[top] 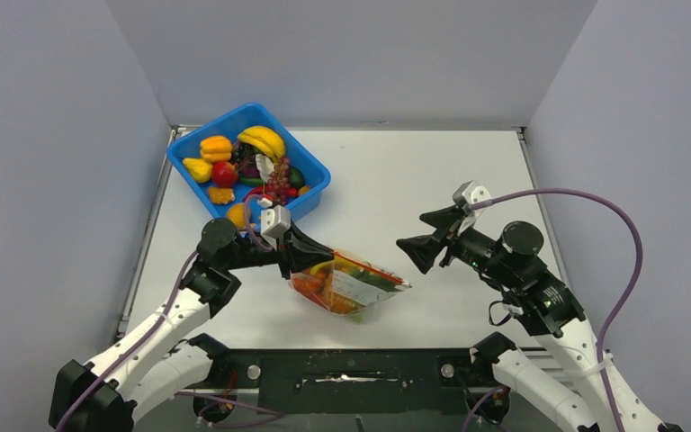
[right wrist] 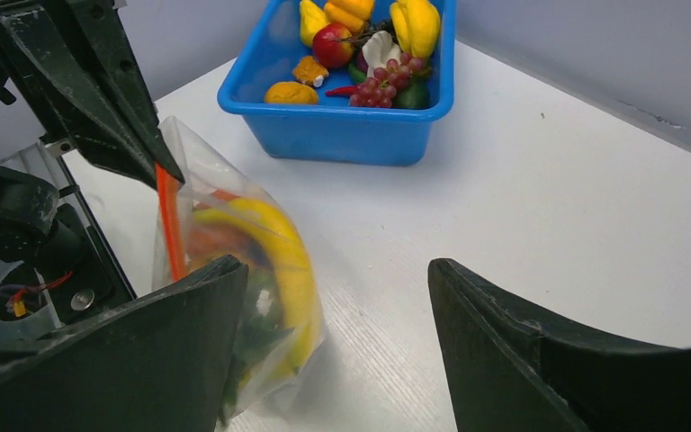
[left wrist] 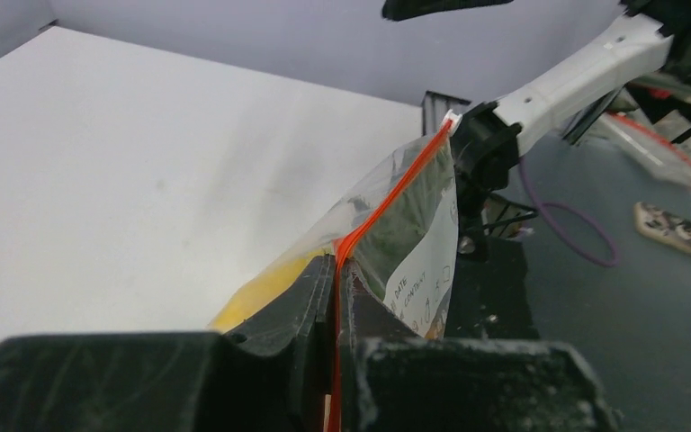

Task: Place the food in the zip-top bag and seal the zipper
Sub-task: Place the zipper food storage bag at the center of the board.

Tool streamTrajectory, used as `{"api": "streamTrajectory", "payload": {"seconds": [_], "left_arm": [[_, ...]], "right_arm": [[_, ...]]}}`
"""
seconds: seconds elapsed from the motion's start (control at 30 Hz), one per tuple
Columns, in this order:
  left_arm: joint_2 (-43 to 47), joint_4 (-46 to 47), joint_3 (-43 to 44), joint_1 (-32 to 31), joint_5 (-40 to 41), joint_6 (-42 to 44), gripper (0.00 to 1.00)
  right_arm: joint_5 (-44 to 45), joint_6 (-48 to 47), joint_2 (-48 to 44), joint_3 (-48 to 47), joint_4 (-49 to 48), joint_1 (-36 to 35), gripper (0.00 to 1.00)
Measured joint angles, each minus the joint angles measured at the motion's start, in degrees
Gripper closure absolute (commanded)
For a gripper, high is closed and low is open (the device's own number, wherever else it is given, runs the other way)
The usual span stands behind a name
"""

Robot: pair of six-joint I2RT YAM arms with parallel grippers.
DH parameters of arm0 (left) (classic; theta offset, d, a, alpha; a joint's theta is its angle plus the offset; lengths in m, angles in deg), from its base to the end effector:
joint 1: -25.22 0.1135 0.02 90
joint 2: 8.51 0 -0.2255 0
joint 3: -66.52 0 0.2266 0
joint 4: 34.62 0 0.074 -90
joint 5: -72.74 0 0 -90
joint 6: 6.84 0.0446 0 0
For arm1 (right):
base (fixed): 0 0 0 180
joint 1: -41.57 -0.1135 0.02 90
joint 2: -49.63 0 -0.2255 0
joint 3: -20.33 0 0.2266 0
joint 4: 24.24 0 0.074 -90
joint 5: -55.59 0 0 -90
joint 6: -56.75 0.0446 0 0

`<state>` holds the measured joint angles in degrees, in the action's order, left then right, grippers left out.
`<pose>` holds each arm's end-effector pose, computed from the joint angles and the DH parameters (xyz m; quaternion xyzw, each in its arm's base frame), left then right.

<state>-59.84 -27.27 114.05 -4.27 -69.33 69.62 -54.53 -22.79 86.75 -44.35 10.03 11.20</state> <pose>0.1624 -0.1322 0.2808 0.4021 0.5650 -0.5198 0.4989 0.1270 0.0922 0.3409 -0.2415 0.7046 0.3506 0.5677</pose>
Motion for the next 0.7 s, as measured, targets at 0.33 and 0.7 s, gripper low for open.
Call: {"api": "streamTrajectory", "payload": {"seconds": [0.33,0.7], "left_arm": [[-2.78,10.14,-0.42,-14.69,10.32,-8.76,1.00],[-21.33,10.27,4.02,-14.75,19.32,-5.29,1.00]], "right_arm": [[3.06,-1.44,-7.17,-1.14,-0.02,0.02,0.07],[5.79,1.01,-7.37,-1.75,-1.07,0.02,0.02]]}}
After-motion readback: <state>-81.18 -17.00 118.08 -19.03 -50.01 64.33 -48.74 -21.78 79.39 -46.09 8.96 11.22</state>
